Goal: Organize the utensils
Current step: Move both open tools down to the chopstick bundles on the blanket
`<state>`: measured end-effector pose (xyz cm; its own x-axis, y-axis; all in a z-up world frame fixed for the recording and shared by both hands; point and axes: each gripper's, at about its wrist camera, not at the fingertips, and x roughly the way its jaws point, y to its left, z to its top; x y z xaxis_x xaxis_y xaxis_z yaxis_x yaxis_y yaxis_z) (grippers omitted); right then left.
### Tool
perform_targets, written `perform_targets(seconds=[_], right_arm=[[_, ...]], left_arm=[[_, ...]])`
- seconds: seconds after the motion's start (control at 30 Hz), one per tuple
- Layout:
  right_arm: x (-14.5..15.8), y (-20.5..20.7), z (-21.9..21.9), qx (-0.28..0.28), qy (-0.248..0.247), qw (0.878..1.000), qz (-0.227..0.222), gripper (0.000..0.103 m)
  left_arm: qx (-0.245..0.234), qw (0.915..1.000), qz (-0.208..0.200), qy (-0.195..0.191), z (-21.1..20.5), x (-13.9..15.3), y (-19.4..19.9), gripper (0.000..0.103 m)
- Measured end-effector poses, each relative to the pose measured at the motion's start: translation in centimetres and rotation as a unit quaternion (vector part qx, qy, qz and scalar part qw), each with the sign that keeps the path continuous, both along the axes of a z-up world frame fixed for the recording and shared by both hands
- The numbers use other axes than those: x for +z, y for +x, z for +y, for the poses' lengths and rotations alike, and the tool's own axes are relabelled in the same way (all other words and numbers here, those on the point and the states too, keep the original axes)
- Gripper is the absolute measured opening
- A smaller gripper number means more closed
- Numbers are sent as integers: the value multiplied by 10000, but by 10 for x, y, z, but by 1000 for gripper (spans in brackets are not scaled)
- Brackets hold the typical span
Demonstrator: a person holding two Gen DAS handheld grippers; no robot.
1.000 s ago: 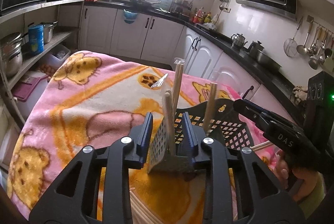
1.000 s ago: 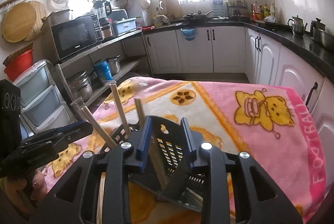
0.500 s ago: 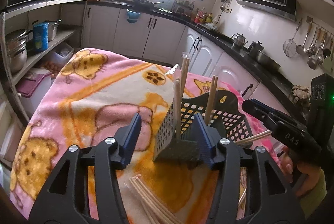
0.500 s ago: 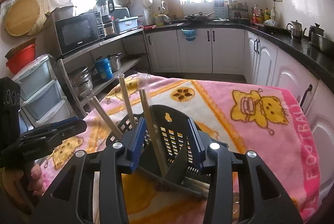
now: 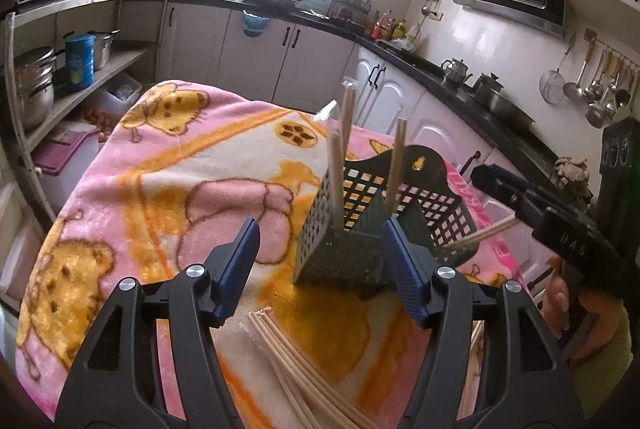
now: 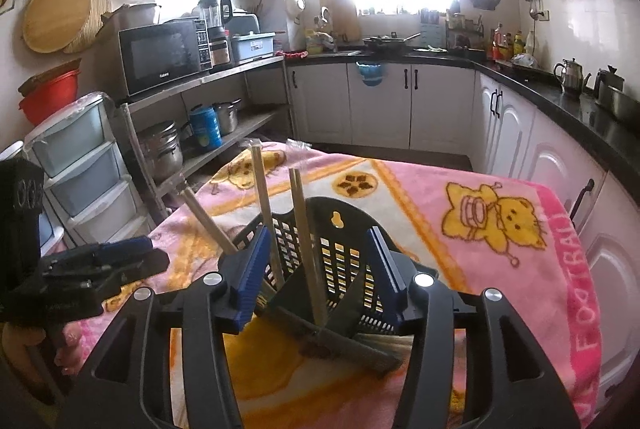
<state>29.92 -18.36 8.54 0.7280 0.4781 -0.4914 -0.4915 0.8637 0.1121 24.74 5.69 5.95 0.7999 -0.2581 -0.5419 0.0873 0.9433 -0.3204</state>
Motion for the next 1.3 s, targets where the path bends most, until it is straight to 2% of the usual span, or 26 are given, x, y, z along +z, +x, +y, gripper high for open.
perform_targets(seconds=[0.33, 0.6, 1.3], right_arm=[[5, -27, -2, 67, -13, 9999, -74, 51], [-9, -56, -9, 47, -36, 10000, 24, 56], [-69, -104, -45, -306, -180, 9966, 740, 58]], left_arm=[[-38, 10000, -51, -22, -3, 0, -17, 60], [6, 10000, 55, -65, 2, -11, -32, 72], [-156, 9989, 414, -172, -7, -54, -53, 73]])
